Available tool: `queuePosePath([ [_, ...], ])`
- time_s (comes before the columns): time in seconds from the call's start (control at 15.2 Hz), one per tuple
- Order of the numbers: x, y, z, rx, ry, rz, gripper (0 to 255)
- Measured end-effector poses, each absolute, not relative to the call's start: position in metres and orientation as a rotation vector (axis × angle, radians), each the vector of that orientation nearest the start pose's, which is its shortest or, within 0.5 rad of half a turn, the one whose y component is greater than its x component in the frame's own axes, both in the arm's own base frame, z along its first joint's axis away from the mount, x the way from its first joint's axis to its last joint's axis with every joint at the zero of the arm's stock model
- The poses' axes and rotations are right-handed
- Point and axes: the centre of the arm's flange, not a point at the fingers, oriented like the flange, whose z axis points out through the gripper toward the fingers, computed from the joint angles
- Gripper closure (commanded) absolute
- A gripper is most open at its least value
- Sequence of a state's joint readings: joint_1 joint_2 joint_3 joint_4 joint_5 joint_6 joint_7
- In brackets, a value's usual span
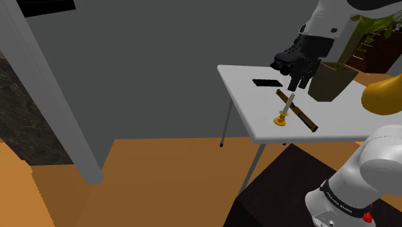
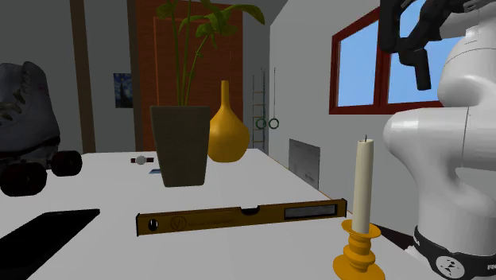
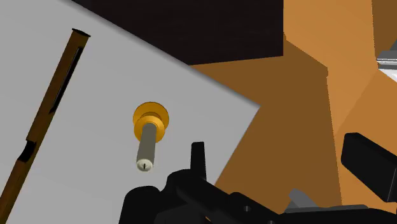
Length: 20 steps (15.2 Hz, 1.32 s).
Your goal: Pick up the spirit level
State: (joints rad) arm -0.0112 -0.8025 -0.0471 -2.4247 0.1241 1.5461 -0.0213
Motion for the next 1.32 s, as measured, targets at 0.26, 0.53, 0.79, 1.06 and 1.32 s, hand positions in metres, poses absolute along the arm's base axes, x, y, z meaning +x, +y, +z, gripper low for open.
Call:
queuePosePath([
  [0.26, 0.305, -0.025, 0.547, -2.99, 0.112, 0.106, 0],
  [0.53, 0.322, -0.063, 0.518, -3.005, 0.256, 0.106, 0],
  [0.79, 0.33, -0.102, 0.49, -3.014, 0.407, 0.103, 0],
  [1.06, 0.336, -0.144, 0.463, -3.015, 0.559, 0.101, 0],
  [1.32, 0.34, -0.185, 0.436, -3.008, 0.712, 0.098, 0],
])
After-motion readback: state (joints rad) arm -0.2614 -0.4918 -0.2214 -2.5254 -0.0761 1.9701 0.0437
